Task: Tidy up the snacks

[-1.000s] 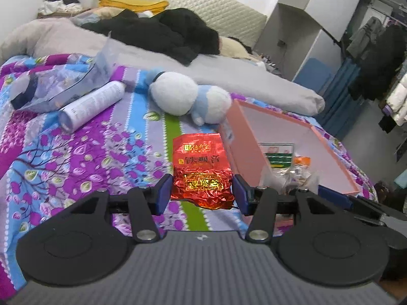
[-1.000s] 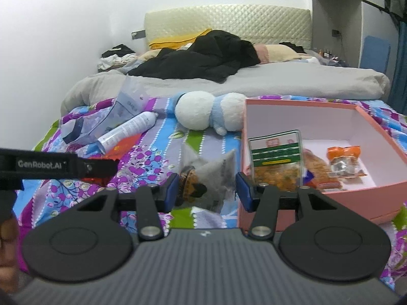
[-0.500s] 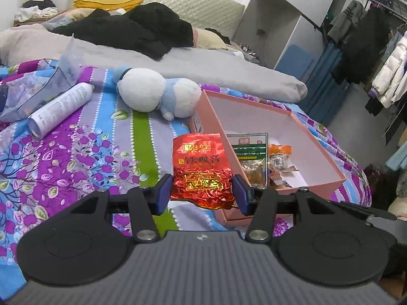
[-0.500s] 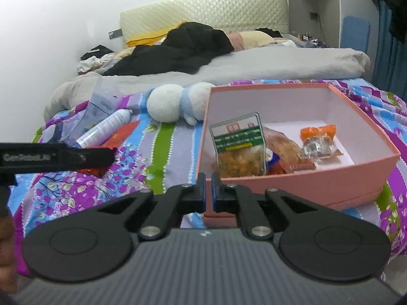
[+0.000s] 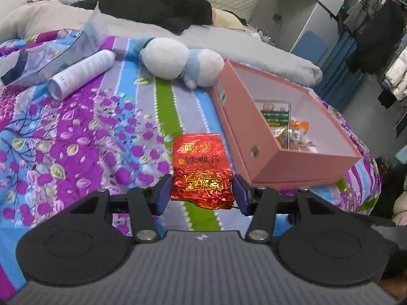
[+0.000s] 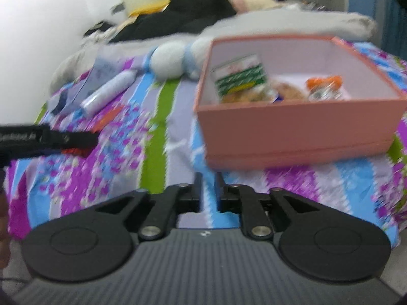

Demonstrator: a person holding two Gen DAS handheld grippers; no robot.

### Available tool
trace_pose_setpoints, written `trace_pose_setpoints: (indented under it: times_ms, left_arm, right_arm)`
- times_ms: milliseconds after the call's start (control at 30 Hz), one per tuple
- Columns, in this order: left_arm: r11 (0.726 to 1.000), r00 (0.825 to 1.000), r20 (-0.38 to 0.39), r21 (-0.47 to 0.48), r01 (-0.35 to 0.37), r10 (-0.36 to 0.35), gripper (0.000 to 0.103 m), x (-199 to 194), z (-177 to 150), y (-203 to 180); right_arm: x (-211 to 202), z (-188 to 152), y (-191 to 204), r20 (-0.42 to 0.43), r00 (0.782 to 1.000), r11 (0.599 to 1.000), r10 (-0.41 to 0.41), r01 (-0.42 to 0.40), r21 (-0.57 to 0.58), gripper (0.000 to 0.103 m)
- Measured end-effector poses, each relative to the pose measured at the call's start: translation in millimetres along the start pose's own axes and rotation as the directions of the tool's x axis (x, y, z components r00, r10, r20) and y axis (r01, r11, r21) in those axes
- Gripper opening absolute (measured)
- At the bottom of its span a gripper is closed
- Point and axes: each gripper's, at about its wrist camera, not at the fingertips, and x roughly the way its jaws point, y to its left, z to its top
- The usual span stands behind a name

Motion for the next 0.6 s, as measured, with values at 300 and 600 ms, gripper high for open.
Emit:
trace_pose_setpoints:
  times_ms: [300, 600]
  left_arm:
    - [0.999, 0.999, -0.028, -0.043, -0.032, 0.031, 0.057, -3.1, -20.0, 19.7]
    - [0.995, 0.999, -0.015, -0.098, -0.033, 0.032, 0.057, -10.3, -29.1, 36.3]
  right_arm:
    - [24.9, -47.2, 35.7, -0.304, 0.94, 0.968, 0.157, -0.208, -0.142, 0.068]
    - [80.1, -85.8, 40.9, -0.606, 0.785, 0.964, 0.125, -0.241, -0.113, 0.067]
